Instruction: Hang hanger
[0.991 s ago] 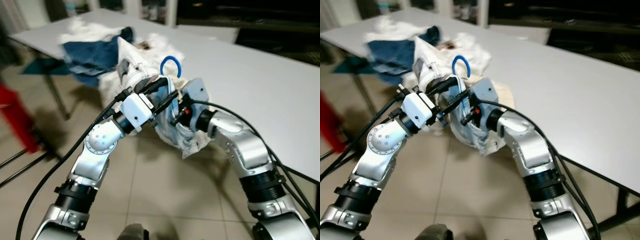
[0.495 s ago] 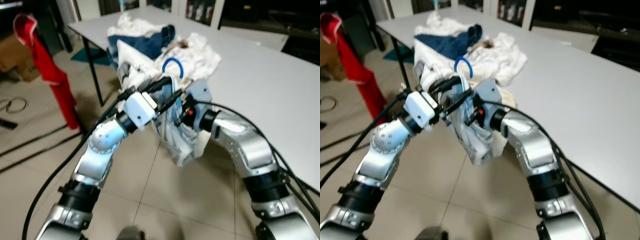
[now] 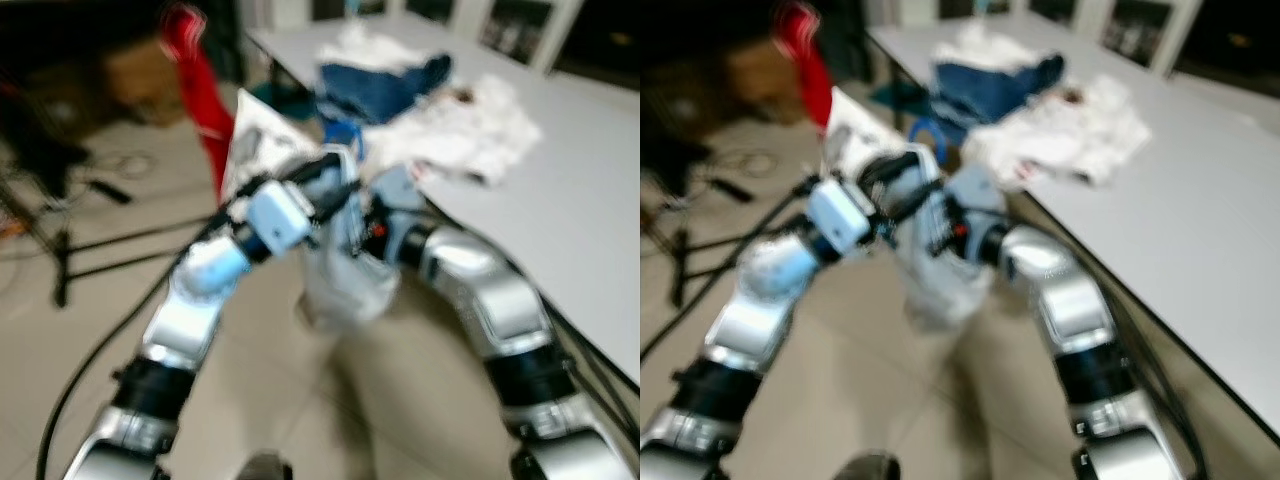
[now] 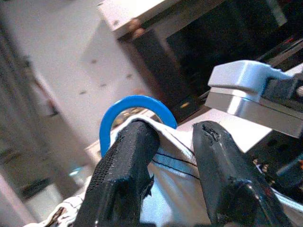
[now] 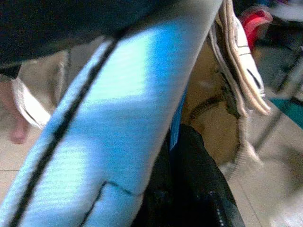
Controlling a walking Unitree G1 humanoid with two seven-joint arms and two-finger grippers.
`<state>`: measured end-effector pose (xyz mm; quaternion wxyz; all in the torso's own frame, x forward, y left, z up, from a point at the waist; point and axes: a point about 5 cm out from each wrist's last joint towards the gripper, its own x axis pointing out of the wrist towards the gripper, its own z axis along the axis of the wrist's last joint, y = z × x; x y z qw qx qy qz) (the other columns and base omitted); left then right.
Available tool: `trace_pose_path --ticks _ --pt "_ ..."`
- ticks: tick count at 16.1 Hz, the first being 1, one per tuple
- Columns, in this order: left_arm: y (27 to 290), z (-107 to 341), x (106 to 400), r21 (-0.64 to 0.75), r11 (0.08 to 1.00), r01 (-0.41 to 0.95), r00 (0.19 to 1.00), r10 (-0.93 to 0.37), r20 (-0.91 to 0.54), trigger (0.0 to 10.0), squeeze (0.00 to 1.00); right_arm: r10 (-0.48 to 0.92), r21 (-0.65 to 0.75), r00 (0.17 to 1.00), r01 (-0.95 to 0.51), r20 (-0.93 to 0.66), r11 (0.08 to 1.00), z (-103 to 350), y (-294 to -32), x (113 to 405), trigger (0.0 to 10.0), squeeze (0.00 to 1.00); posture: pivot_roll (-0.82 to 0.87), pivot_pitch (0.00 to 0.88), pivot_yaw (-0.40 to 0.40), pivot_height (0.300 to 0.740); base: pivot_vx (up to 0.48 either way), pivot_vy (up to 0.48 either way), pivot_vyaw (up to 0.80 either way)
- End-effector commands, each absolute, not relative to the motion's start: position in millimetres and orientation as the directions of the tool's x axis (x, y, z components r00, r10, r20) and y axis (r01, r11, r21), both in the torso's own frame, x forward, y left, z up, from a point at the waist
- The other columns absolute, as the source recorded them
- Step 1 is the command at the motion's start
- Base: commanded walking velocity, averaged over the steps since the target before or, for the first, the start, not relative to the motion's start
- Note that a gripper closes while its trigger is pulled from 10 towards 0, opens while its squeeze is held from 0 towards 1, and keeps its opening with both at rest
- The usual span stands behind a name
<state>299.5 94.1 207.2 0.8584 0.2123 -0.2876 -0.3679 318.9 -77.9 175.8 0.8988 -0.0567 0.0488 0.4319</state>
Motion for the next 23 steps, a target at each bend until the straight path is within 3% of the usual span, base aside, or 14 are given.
trace_pose_path --ticks 1,6,14,17,21,23 --pt "88.4 222.1 297.3 0.579 0.650 0.492 0.523 -0.753 0.400 10.0 0.00 0.782 -0.079 0.609 -0.793 -0.131 0.605 179.2 -77.8 318.3 10.0 0.00 0.06 0.000 0.005 0.740 0.000 0.000 0.80" --pt "84.3 203.8 290.7 0.567 0.597 0.567 0.516 -0.794 0.321 10.0 0.00 0.769 -0.075 0.620 -0.784 -0.155 0.616 164.7 -76.7 317.5 10.0 0.00 0.06 0.000 0.009 0.740 0.000 0.000 0.48" --pt "78.2 181.7 281.6 0.539 0.508 0.672 0.486 -0.852 0.197 10.0 0.00 0.674 -0.267 0.718 -0.694 -0.176 0.669 137.0 -83.2 321.0 10.0 0.00 0.06 0.000 0.005 0.740 0.000 0.000 0.00" --pt "78.3 176.2 279.5 0.530 0.493 0.690 0.484 -0.859 0.170 10.0 0.00 0.669 -0.339 0.718 -0.688 -0.192 0.641 126.1 -81.9 316.8 10.0 0.00 0.06 0.000 0.002 0.740 0.000 0.000 0.00" --pt "81.8 171.3 282.2 0.451 0.548 0.704 0.522 -0.830 0.195 10.0 0.00 0.650 -0.365 0.740 -0.661 -0.171 0.656 116.4 -78.5 318.5 10.0 0.00 0.06 0.000 0.001 0.740 0.000 0.000 0.00" --pt "98.4 135.3 284.5 0.231 0.660 0.715 0.637 -0.751 0.175 10.0 0.00 0.555 -0.373 0.809 -0.584 -0.195 0.721 90.0 -84.9 318.2 10.0 0.00 0.06 0.000 0.003 0.740 0.000 0.000 0.00"
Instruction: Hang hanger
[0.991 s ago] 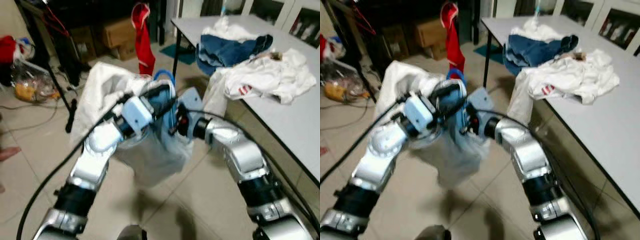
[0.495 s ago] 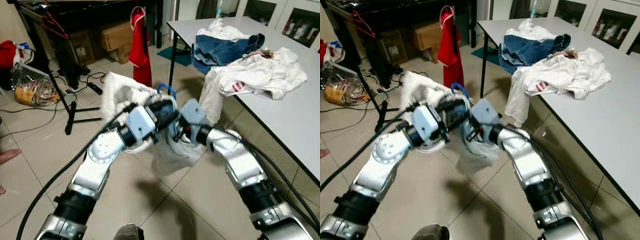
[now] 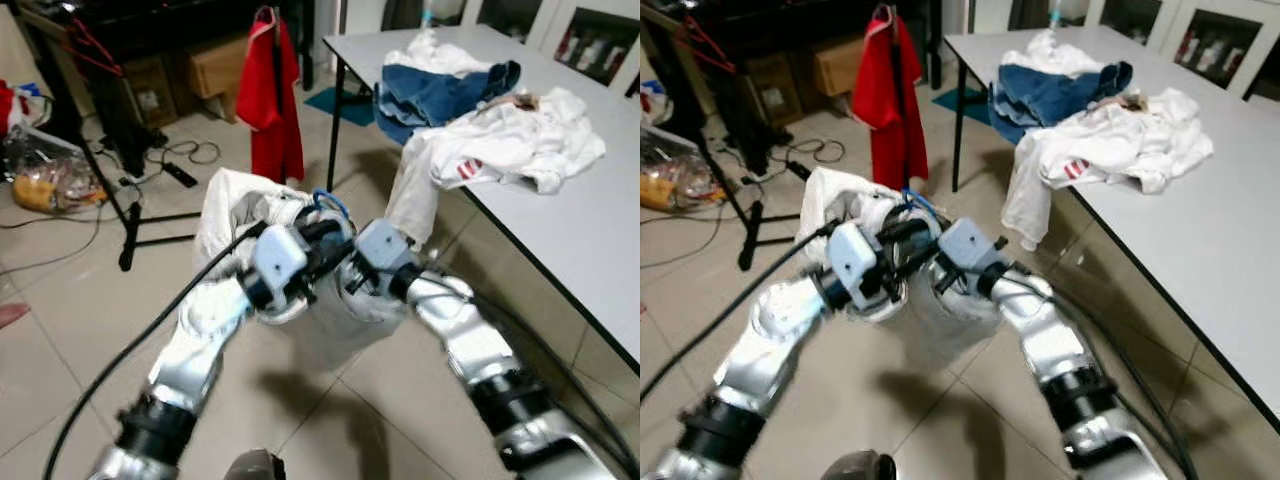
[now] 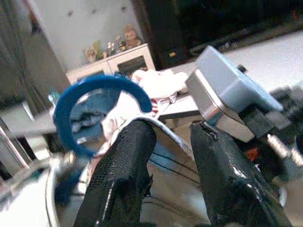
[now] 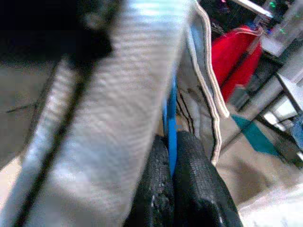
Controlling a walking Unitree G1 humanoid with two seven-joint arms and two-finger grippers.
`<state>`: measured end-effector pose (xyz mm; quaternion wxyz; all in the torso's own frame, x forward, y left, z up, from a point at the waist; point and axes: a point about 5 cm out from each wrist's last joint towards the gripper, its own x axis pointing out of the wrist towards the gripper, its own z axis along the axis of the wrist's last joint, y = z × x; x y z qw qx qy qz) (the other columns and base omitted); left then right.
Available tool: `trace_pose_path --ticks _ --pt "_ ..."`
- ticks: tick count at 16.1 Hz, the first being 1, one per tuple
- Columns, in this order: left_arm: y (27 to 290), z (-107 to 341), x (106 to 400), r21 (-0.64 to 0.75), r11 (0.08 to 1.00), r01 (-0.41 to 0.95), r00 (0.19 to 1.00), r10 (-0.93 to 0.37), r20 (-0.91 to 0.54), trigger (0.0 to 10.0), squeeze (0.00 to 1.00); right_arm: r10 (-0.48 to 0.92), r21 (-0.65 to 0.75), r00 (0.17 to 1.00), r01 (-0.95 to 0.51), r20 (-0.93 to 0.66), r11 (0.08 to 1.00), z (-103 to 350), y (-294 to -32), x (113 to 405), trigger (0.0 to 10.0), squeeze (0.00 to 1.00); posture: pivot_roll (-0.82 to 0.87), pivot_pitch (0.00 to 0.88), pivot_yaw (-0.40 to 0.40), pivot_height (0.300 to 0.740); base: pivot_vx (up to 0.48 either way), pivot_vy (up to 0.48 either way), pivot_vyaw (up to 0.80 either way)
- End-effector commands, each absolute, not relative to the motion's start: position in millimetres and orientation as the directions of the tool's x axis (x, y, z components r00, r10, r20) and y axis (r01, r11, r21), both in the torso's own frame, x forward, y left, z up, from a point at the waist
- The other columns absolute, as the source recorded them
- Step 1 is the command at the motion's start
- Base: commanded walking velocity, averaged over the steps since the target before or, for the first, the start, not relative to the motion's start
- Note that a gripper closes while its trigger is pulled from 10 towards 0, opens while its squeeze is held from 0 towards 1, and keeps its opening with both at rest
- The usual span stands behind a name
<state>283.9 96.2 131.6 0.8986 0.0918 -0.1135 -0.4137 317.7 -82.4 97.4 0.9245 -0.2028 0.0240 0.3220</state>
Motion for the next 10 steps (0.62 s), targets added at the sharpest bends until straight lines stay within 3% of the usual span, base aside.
trace_pose_path --ticks 1,4,10 --pt "100.6 127.2 282.7 0.210 0.664 0.718 0.646 -0.747 0.153 10.0 0.00 0.540 -0.369 0.817 -0.574 -0.201 0.731 85.3 -86.5 317.4 10.0 0.00 0.06 0.000 0.003 0.740 0.000 0.000 0.00" --pt "106.1 93.3 268.5 0.147 0.665 0.732 0.666 -0.744 0.054 10.0 0.00 0.485 -0.387 0.843 -0.538 -0.235 0.749 63.9 -94.4 311.3 10.0 0.00 0.06 0.000 0.003 0.740 0.000 0.000 0.00" --pt "110.8 70.8 261.1 0.138 0.661 0.738 0.668 -0.744 -0.011 10.0 0.00 0.458 -0.431 0.858 -0.513 -0.232 0.743 50.3 -98.8 308.3 10.0 0.00 0.06 0.000 -0.001 0.740 0.000 0.000 0.00"
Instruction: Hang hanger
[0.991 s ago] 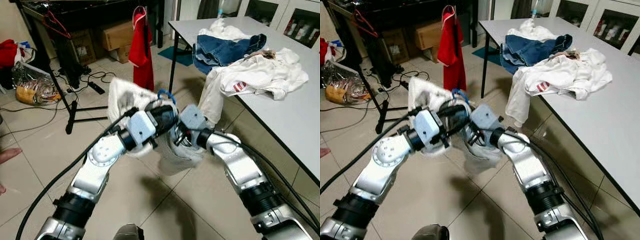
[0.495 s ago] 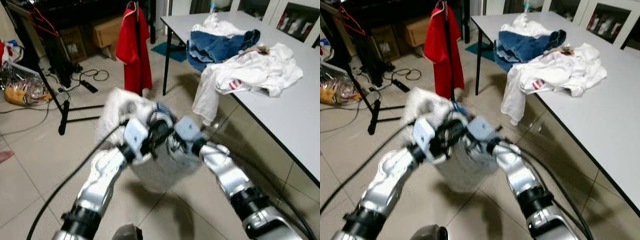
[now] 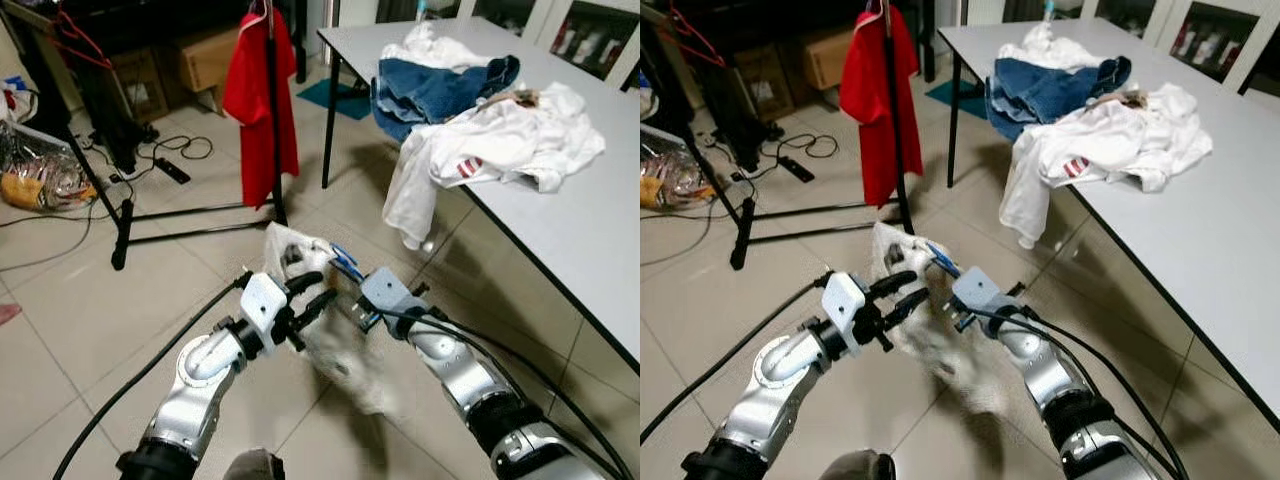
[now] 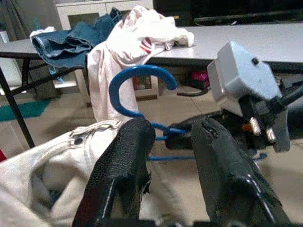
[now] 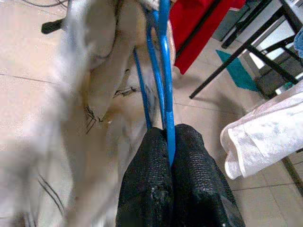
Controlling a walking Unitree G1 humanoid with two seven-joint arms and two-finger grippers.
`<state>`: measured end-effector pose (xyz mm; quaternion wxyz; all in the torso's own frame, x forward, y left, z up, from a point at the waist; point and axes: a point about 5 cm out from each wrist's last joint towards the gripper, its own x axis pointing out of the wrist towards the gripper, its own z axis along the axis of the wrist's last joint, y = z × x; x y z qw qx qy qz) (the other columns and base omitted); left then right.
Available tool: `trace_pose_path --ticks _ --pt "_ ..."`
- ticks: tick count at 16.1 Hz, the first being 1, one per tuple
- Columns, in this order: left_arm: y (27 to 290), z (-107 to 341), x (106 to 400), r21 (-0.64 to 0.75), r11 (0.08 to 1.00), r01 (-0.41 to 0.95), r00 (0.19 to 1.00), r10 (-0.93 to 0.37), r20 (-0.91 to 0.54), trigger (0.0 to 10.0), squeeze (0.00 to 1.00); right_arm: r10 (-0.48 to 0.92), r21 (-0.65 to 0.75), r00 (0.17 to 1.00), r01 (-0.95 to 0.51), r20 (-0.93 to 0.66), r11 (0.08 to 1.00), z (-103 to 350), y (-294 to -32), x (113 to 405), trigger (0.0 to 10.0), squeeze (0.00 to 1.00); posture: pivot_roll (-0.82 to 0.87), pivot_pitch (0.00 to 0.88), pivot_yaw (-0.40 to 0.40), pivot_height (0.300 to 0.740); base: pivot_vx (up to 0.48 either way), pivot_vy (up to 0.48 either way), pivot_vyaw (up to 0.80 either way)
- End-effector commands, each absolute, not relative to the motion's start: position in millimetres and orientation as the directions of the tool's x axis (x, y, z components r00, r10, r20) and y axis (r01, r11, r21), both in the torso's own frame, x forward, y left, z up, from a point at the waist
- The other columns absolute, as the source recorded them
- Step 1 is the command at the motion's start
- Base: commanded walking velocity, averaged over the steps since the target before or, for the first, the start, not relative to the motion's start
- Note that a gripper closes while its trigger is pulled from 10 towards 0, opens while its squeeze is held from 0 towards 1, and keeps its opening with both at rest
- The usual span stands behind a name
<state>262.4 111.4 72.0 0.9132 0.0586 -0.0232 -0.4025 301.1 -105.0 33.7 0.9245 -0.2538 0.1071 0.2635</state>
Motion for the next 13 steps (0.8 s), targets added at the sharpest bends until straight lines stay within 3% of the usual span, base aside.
trace_pose_path --ticks 1,6,13 --pt "110.8 69.9 260.8 0.139 0.662 0.737 0.669 -0.743 -0.012 10.0 0.00 0.460 -0.433 0.858 -0.514 -0.230 0.741 49.0 -98.6 307.3 10.0 0.00 0.06 0.000 -0.001 0.740 0.000 0.000 0.00" --pt "106.9 74.6 263.5 0.165 0.648 0.743 0.656 -0.755 0.011 10.0 0.00 0.469 -0.439 0.855 -0.516 -0.219 0.736 45.4 -98.6 305.6 10.0 0.00 0.06 0.000 0.000 0.740 0.000 0.000 0.00" --pt "108.4 76.3 265.0 0.186 0.689 0.701 0.693 -0.719 0.053 10.0 0.00 0.451 -0.305 0.881 -0.473 -0.145 0.827 51.4 -96.4 309.1 10.0 0.00 0.07 0.000 0.010 0.740 0.000 0.000 0.00"
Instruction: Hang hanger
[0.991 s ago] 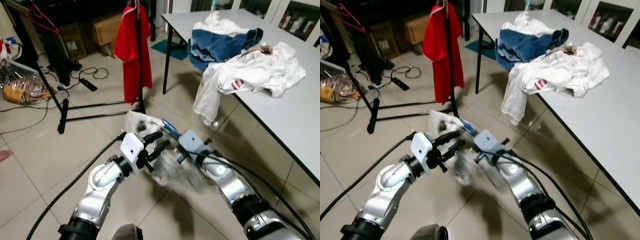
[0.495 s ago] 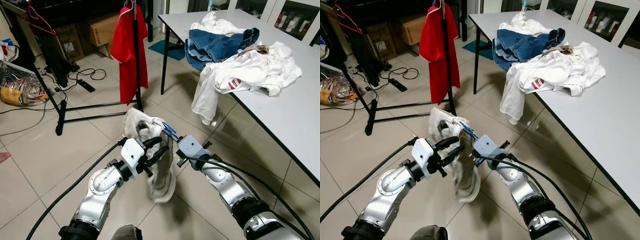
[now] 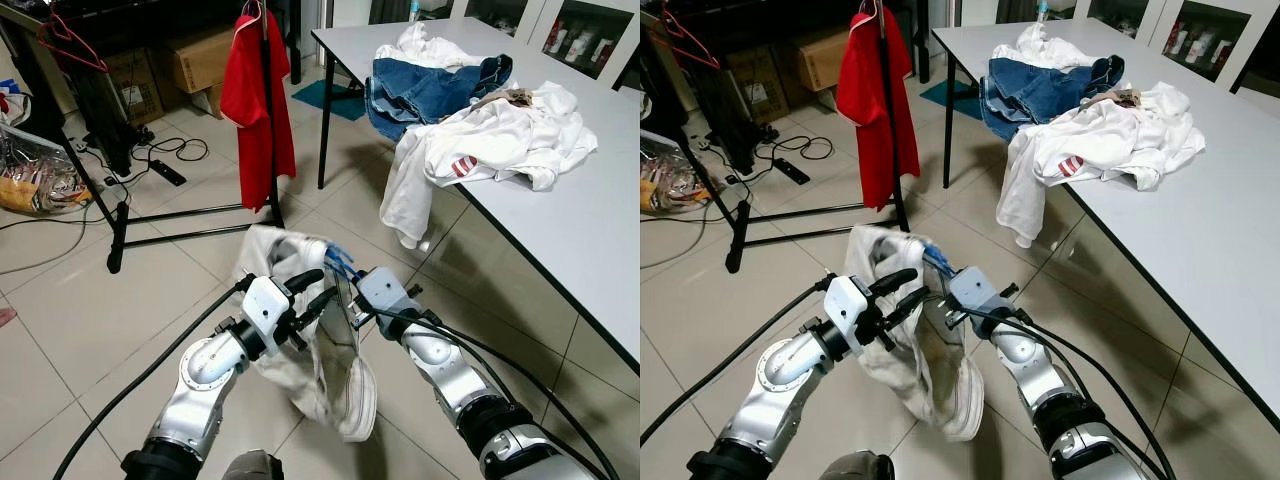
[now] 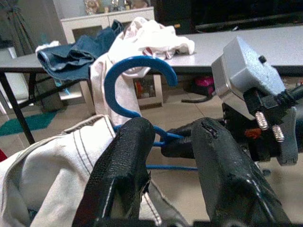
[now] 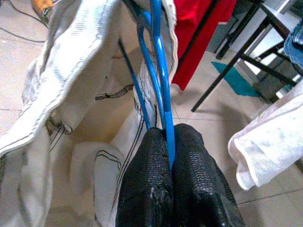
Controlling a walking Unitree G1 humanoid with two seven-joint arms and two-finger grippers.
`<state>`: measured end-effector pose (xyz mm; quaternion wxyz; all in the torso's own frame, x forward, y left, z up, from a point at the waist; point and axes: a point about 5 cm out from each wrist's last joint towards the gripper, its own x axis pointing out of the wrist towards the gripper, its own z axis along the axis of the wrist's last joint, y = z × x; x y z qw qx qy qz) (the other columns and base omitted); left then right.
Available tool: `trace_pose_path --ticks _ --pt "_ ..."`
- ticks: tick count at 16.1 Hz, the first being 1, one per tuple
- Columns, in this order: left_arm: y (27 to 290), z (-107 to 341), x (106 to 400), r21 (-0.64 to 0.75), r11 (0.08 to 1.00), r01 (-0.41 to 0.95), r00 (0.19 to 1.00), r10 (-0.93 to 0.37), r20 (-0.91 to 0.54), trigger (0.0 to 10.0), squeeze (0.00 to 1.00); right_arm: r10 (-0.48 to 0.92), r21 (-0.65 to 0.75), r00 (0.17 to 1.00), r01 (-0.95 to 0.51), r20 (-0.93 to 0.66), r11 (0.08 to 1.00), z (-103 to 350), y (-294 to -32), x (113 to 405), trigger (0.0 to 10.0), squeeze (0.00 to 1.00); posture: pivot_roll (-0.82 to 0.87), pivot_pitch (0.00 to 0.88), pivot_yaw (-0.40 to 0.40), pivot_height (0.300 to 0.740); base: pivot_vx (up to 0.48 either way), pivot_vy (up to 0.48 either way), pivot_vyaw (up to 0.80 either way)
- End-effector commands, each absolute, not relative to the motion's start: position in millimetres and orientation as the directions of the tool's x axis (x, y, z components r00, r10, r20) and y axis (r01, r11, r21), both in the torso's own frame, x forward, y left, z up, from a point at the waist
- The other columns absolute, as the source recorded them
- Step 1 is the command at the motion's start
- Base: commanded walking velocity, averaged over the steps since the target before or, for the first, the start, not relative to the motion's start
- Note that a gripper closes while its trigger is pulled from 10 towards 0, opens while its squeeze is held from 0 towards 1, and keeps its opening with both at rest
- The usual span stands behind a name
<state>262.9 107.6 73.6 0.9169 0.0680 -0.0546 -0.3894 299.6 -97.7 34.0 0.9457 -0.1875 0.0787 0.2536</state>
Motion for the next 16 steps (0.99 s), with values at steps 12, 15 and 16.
trace_pose_path --ticks 12,15,16 --pt "106.0 76.1 265.2 0.207 0.702 0.681 0.705 -0.706 0.076 10.0 0.00 0.412 -0.109 0.910 -0.406 0.041 0.907 76.6 -90.8 318.5 10.0 0.00 0.07 0.000 0.025 0.740 0.000 0.000 0.00" --pt "111.2 71.6 265.5 0.196 0.730 0.655 0.733 -0.677 0.073 10.0 0.00 0.398 -0.085 0.912 -0.391 0.099 0.916 85.5 -91.3 321.0 10.0 0.00 0.07 0.000 0.028 0.740 0.000 0.000 0.00" --pt "116.5 65.2 265.8 0.201 0.759 0.619 0.766 -0.640 0.059 10.0 0.00 0.377 -0.071 0.919 -0.371 0.116 0.926 89.3 -93.9 323.6 10.0 0.00 0.07 0.000 0.030 0.740 0.000 0.000 0.00"
